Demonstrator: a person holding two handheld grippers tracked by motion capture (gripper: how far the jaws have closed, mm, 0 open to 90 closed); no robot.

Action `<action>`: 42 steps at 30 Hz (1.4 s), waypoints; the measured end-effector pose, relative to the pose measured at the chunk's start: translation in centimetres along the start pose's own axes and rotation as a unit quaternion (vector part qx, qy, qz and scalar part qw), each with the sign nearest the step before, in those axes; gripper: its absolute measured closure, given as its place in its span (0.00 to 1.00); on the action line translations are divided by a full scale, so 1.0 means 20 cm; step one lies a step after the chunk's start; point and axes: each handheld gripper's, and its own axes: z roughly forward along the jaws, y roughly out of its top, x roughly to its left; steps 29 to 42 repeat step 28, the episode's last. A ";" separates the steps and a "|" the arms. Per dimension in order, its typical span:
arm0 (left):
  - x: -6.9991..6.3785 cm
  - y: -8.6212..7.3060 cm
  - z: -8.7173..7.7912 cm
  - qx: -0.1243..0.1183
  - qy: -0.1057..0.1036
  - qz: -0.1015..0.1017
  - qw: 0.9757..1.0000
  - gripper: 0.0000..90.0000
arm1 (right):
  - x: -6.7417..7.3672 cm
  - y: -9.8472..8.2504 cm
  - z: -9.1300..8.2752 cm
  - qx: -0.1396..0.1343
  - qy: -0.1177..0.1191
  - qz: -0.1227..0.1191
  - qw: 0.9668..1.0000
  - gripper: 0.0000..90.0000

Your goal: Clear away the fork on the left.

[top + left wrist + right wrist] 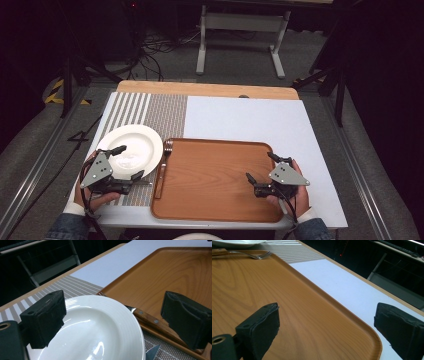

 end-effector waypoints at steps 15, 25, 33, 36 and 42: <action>0.00 0.00 0.02 0.004 -0.007 0.006 1.000 0.09 | 0.00 0.00 0.00 0.000 0.000 0.000 1.000 0.08; 0.00 0.00 0.03 0.011 -0.014 0.004 1.000 0.07 | -0.01 -0.01 0.01 0.002 0.002 0.004 1.000 0.08; -0.01 0.01 0.03 0.010 -0.013 0.003 1.000 0.07 | -0.01 -0.01 0.01 0.001 0.002 0.003 1.000 0.08; -0.01 0.01 0.03 0.010 -0.013 0.003 1.000 0.07 | -0.01 -0.01 0.01 0.001 0.002 0.003 1.000 0.08; -0.01 0.01 0.03 0.010 -0.013 0.003 1.000 0.07 | -0.01 -0.01 0.01 0.001 0.002 0.003 1.000 0.08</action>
